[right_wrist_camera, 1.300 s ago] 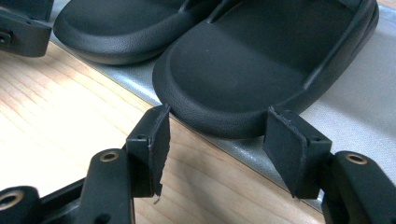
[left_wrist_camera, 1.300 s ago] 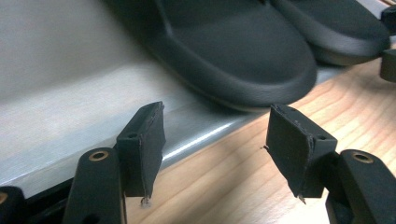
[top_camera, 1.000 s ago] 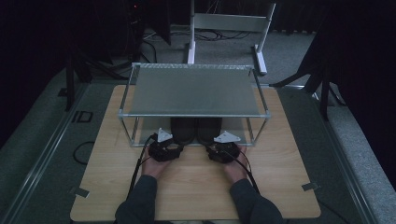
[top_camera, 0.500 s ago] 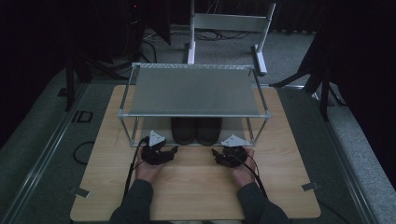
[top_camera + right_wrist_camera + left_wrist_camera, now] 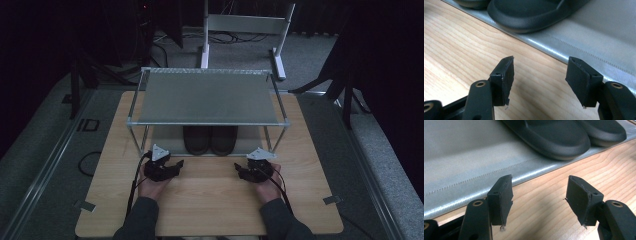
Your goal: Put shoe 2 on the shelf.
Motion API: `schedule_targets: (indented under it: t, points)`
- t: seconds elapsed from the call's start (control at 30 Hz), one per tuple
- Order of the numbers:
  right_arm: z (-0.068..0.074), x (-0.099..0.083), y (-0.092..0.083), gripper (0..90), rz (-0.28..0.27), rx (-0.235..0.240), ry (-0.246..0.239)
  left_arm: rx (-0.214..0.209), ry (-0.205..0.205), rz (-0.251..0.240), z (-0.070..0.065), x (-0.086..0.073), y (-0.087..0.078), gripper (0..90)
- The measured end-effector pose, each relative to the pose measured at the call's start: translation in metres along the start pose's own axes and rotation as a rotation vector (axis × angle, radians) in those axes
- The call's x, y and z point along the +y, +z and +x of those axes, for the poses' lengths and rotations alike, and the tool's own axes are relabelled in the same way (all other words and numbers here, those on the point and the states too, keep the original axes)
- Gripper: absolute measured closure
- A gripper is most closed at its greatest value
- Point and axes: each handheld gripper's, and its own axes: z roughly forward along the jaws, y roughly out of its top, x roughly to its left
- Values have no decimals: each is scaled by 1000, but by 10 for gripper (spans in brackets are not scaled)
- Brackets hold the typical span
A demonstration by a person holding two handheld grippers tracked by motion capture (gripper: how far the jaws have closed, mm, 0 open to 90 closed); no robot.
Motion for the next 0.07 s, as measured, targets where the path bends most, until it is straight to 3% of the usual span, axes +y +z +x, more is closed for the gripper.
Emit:
schedule_targets:
  t: [0.07]
  points:
    - [-2,-2,-1,385,0,6,12,4,1,4,1,-1,-1,388]
